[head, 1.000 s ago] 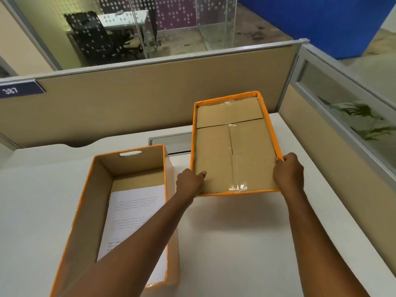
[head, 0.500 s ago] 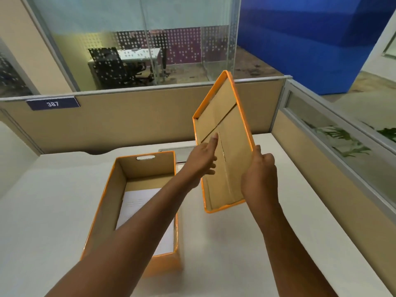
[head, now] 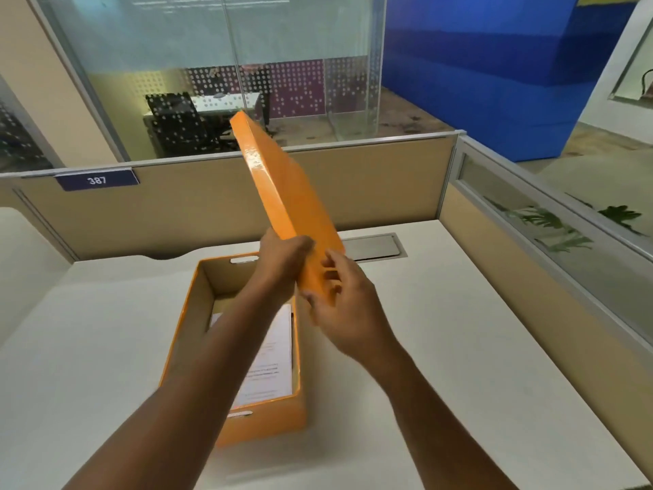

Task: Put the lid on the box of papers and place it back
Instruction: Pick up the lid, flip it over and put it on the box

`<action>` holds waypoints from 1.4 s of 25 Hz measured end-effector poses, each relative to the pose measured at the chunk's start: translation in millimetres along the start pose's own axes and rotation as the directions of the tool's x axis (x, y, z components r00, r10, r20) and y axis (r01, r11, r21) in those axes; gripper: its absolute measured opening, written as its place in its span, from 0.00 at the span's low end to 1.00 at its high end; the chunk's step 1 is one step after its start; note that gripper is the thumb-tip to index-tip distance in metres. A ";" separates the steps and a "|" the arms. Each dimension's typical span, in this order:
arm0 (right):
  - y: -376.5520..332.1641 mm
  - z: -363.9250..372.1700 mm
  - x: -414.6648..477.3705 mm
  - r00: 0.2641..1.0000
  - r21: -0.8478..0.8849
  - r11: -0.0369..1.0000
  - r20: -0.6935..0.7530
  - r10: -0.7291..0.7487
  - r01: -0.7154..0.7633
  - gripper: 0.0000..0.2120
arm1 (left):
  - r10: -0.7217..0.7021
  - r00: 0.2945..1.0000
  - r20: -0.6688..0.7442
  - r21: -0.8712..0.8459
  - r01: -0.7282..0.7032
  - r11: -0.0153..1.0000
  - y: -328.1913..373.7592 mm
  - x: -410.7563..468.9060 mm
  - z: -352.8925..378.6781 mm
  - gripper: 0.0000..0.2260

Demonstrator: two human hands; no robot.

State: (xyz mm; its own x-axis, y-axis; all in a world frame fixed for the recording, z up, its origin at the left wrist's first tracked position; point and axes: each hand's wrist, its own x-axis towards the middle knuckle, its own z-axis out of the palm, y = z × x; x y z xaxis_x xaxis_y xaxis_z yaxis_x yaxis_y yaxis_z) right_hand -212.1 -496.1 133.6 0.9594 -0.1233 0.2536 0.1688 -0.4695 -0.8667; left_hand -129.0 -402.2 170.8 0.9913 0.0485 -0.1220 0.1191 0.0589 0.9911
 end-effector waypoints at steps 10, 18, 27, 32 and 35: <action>65.3 16.9 5.1 0.892 -0.082 0.889 -0.015 0.451 -0.451 0.26 | -0.132 0.981 0.144 0.005 0.133 0.991 -9.3 5.6 -146.3 0.20; 67.4 104.3 -44.5 0.882 -0.065 0.892 -0.198 0.428 -0.448 0.21 | 0.076 0.986 -0.150 0.450 0.000 0.893 -84.1 2.4 -214.6 0.22; 81.7 160.8 -70.2 0.893 -0.188 0.891 -0.280 0.354 -0.412 0.18 | -0.147 0.987 -0.072 0.368 0.163 0.915 -141.4 4.3 -261.4 0.29; 83.0 177.3 -74.2 0.875 -0.218 0.876 -0.342 0.344 -0.430 0.20 | -0.167 0.985 -0.047 0.337 0.173 0.925 -153.1 12.7 -270.4 0.30; 84.7 184.6 -75.3 0.863 -0.249 0.860 -0.375 0.338 -0.445 0.21 | -0.158 0.987 -0.031 0.316 0.160 0.935 -161.6 19.0 -271.5 0.28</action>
State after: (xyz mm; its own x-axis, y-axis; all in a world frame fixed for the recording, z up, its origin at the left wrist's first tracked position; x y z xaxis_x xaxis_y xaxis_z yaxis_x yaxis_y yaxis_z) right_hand -228.4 -365.2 -38.1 0.8005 -0.5930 0.0867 -0.3382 -0.5665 -0.7515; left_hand -144.4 -140.1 -6.0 0.9579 0.0699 -0.2786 0.2872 -0.2526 0.9240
